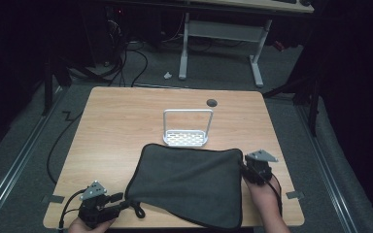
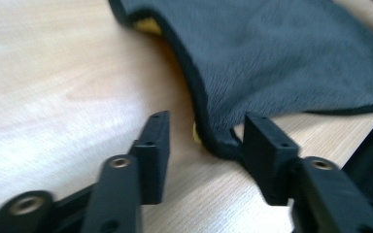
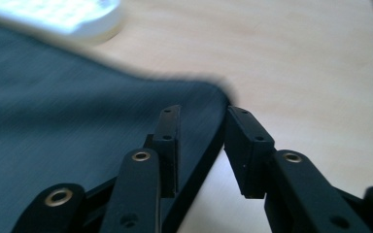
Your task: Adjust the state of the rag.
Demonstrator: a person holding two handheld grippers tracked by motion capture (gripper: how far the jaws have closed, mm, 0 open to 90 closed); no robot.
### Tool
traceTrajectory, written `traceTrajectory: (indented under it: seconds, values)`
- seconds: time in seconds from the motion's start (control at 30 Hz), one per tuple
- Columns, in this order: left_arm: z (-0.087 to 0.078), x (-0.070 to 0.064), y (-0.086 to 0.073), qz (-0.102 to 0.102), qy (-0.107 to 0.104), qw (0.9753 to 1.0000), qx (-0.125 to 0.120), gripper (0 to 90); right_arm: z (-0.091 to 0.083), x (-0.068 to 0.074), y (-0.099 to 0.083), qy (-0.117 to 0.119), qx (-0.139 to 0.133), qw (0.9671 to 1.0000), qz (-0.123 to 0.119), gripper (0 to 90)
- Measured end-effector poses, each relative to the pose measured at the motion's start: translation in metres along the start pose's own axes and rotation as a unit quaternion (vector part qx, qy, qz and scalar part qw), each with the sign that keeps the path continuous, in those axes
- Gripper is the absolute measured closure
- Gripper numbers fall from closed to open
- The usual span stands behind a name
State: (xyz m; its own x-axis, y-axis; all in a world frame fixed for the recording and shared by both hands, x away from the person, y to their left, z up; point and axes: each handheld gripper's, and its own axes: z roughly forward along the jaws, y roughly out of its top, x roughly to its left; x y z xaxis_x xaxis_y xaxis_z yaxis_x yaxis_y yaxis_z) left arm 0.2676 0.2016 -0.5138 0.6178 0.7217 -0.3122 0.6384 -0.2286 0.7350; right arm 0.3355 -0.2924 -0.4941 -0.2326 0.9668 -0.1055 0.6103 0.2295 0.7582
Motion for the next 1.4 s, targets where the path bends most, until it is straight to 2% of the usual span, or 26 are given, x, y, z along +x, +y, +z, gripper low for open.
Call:
traceTrajectory:
  seconds: [0.1, 0.23, 0.3, 0.33, 0.37, 0.43, 0.47, 0.5, 0.57, 0.6, 0.67, 0.73, 0.77, 0.8, 0.87, 0.9, 0.93, 0.97, 1.03, 1.13, 1.2, 1.23, 1.27, 1.3, 1.33, 1.4]
  values:
    - [-0.004, -0.002, 0.003, 0.009, 0.005, 0.9998, -0.015, 48.5, -0.020, 0.017, -0.026, 0.027, 0.007, 0.9996, -0.008, 65.5]
    - [0.002, -0.002, 0.008, 0.004, 0.005, 0.9998, -0.021, 47.3, -0.034, 0.037, -0.050, 0.060, 0.025, 0.9978, -0.008, 65.6]
    - [0.006, -0.002, 0.012, 0.005, 0.010, 0.9997, -0.021, 47.0, -0.036, 0.046, -0.057, 0.057, 0.041, 0.9970, -0.033, 67.1]
    - [0.006, -0.002, 0.012, 0.005, 0.010, 0.9997, -0.021, 46.7, -0.037, 0.047, -0.061, 0.053, 0.046, 0.9969, -0.037, 67.5]
    - [0.009, -0.002, 0.018, 0.014, 0.012, 0.9995, -0.024, 46.4, -0.037, 0.042, -0.062, 0.057, 0.045, 0.9968, -0.033, 67.6]
    - [0.012, -0.002, 0.023, 0.016, 0.010, 0.9995, -0.026, 46.2, -0.037, 0.039, -0.062, 0.049, 0.047, 0.9972, -0.030, 67.6]
    - [0.019, -0.001, 0.030, 0.019, 0.005, 0.9995, -0.024, 45.9, -0.033, 0.021, -0.061, 0.011, 0.046, 0.9983, -0.034, 67.6]
    - [0.024, -0.002, 0.035, 0.021, 0.006, 0.9996, -0.021, 46.3, -0.031, 0.017, -0.060, 0.005, 0.047, 0.9984, -0.031, 67.5]
    - [0.039, -0.004, 0.044, 0.029, 0.003, 0.9995, -0.014, 46.4, -0.026, 0.002, -0.056, -0.031, 0.054, 0.9977, -0.028, 68.1]
    - [0.047, -0.006, 0.047, 0.034, 0.000, 0.9994, -0.009, 46.4, -0.025, -0.003, -0.054, -0.037, 0.053, 0.9976, -0.024, 67.7]
    - [0.065, -0.012, 0.054, 0.043, -0.010, 0.9990, -0.001, 46.6, -0.030, -0.005, -0.052, -0.032, 0.035, 0.9988, -0.009, 67.2]
    - [0.080, -0.019, 0.059, 0.058, -0.009, 0.9983, -0.004, 47.4, -0.034, 0.002, -0.052, -0.023, 0.025, 0.9993, -0.014, 66.9]
    - [0.080, -0.019, 0.059, 0.058, -0.009, 0.9983, -0.004, 48.1, -0.034, 0.002, -0.052, -0.023, 0.025, 0.9993, -0.014, 66.9]
    - [0.093, -0.021, 0.062, 0.074, 0.010, 0.9971, 0.011, 49.7, -0.036, 0.011, -0.056, -0.007, 0.028, 0.9993, -0.023, 67.0]
    - [0.107, -0.017, 0.064, 0.084, 0.034, 0.9951, 0.040, 52.7, -0.037, 0.015, -0.058, 0.000, 0.030, 0.9992, -0.025, 67.0]
    - [0.110, -0.015, 0.065, 0.089, 0.038, 0.9948, 0.032, 53.9, -0.038, 0.017, -0.059, 0.003, 0.030, 0.9992, -0.026, 67.0]
    - [0.111, -0.013, 0.068, 0.097, 0.053, 0.9933, 0.034, 56.4, -0.039, 0.018, -0.059, 0.007, 0.031, 0.9992, -0.025, 67.0]
    - [0.113, -0.012, 0.070, 0.106, 0.067, 0.9915, 0.036, 58.5, -0.040, 0.019, -0.060, 0.008, 0.030, 0.9991, -0.028, 67.0]
    - [0.115, -0.006, 0.075, 0.131, 0.101, 0.9852, 0.044, 60.7, -0.041, 0.019, -0.062, 0.018, 0.034, 0.9991, -0.020, 67.0]
    - [0.111, 0.017, 0.082, 0.104, 0.123, 0.9860, 0.043, 60.2, -0.039, 0.025, -0.063, 0.038, 0.038, 0.9982, -0.026, 66.4]
    - [0.106, 0.031, 0.084, 0.072, 0.123, 0.9887, 0.046, 57.6, -0.038, 0.031, -0.062, 0.047, 0.039, 0.9977, -0.030, 66.5]
    - [0.102, 0.033, 0.083, 0.067, 0.127, 0.9885, 0.049, 57.9, -0.038, 0.034, -0.062, 0.048, 0.040, 0.9975, -0.034, 66.5]
    - [0.097, 0.034, 0.082, 0.063, 0.127, 0.9889, 0.045, 57.3, -0.037, 0.036, -0.062, 0.047, 0.041, 0.9973, -0.038, 66.5]
    - [0.090, 0.032, 0.079, 0.050, 0.116, 0.9913, 0.037, 55.8, -0.036, 0.036, -0.062, 0.046, 0.043, 0.9972, -0.041, 66.5]
    - [0.080, 0.027, 0.075, 0.048, 0.104, 0.9932, 0.021, 53.2, -0.036, 0.035, -0.062, 0.047, 0.041, 0.9973, -0.039, 66.2]
    - [0.061, 0.012, 0.064, 0.051, 0.094, 0.9942, 0.002, 51.4, -0.035, 0.031, -0.063, 0.041, 0.042, 0.9977, -0.034, 66.2]
